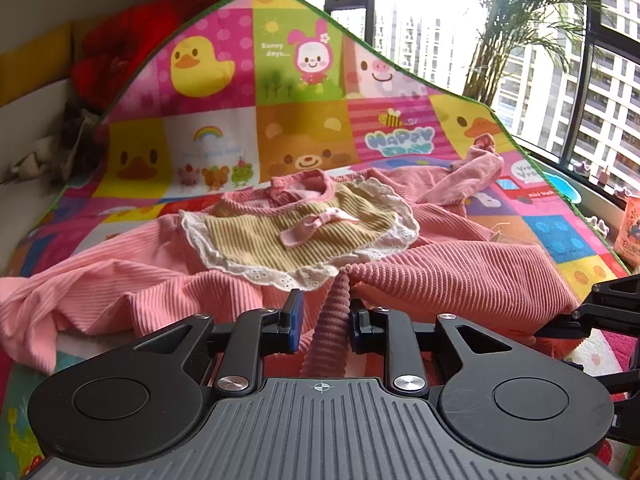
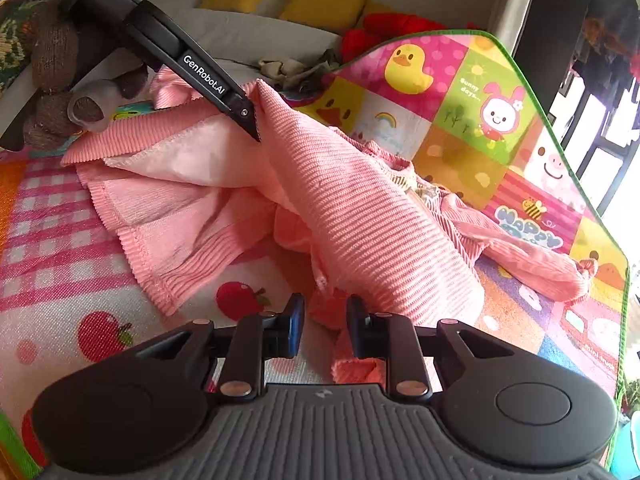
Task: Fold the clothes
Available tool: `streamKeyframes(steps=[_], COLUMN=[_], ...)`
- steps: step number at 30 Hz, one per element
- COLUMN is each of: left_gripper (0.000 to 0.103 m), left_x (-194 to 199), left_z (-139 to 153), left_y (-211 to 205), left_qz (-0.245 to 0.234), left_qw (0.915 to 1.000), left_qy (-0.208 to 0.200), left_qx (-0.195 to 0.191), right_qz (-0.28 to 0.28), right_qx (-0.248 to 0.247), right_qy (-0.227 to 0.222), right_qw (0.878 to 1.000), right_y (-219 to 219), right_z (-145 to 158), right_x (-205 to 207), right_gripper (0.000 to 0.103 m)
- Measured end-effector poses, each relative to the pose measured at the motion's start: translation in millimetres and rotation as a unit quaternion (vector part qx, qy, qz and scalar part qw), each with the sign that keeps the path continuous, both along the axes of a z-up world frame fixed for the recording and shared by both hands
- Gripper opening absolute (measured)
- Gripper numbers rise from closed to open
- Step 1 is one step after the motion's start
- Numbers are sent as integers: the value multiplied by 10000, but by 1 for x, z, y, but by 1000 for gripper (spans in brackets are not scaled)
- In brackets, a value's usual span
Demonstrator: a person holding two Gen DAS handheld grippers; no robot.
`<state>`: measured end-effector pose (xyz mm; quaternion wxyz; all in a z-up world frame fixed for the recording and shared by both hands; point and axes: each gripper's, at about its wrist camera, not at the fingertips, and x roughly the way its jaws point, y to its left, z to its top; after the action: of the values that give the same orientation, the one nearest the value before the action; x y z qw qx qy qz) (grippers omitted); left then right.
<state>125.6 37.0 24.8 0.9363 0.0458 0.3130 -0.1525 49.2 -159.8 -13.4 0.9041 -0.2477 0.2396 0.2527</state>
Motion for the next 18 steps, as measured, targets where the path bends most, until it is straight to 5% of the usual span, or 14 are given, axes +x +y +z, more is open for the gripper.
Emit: streamKeyframes(steps=[2,4,14,18], left_gripper=[27,27,28,35], left_x=[0,-2,-23,-51], left_z=[0,1,3,-7], left_y=[0,1,3,4], left_qz=[11,5,-208,-390], left_qw=[10000,10000,9998,9989], left_qy=[12,9,-21,43], left_qx=[-7,-6,73,261], right_qz=[141,337,1674,2025], right_qx=[-77,-66,-332,63], right_qy=[-139,-129,207,605], right_qw=[9998,9993,9851,9774], right_y=[7,12,16,9], right_z=[-3,-1,19,27], right_x=[4,5,-46,-53], right_gripper=[23,4,3,4])
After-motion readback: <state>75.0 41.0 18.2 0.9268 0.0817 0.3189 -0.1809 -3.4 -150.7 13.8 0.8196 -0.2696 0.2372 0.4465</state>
